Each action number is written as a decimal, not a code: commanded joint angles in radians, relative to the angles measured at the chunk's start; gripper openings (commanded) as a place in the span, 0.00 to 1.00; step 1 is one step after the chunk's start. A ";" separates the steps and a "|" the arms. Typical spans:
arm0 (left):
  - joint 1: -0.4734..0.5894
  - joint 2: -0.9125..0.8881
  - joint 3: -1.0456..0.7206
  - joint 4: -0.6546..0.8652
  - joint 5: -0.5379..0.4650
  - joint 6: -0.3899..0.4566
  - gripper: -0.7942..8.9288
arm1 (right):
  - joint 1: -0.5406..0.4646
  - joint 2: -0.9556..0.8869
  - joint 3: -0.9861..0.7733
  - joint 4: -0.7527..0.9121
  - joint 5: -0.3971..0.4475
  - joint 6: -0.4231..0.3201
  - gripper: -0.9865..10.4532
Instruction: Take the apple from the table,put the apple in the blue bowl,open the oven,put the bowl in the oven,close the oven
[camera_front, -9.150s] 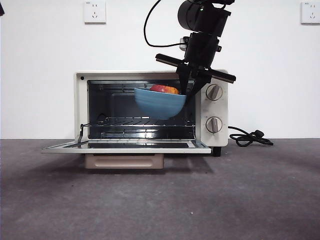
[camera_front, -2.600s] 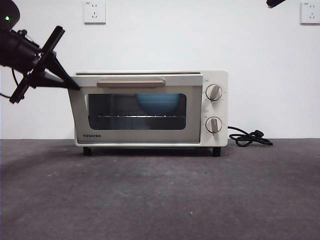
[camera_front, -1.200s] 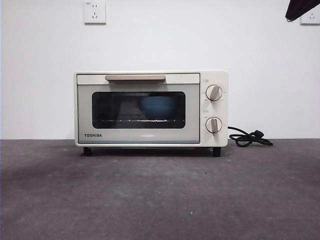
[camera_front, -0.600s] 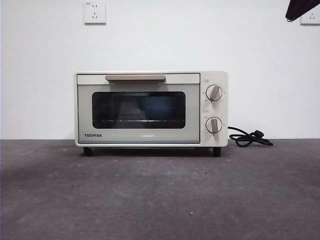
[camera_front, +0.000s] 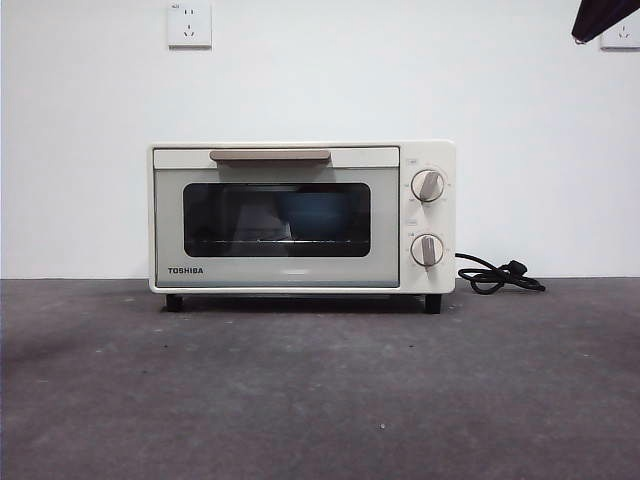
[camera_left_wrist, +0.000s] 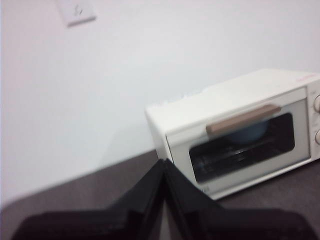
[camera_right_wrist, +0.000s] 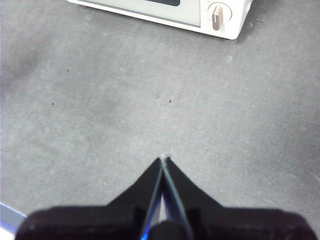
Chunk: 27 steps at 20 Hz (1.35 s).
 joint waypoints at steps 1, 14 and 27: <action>0.026 -0.090 -0.180 0.067 -0.006 -0.094 0.08 | 0.001 0.000 -0.010 0.003 0.001 0.006 0.09; 0.088 -0.298 -0.387 -0.114 -0.111 -0.069 0.08 | 0.001 0.000 -0.010 0.003 0.001 0.006 0.09; 0.126 -0.311 -0.387 -0.168 -0.164 -0.217 0.08 | 0.001 0.000 -0.010 0.003 0.001 0.006 0.09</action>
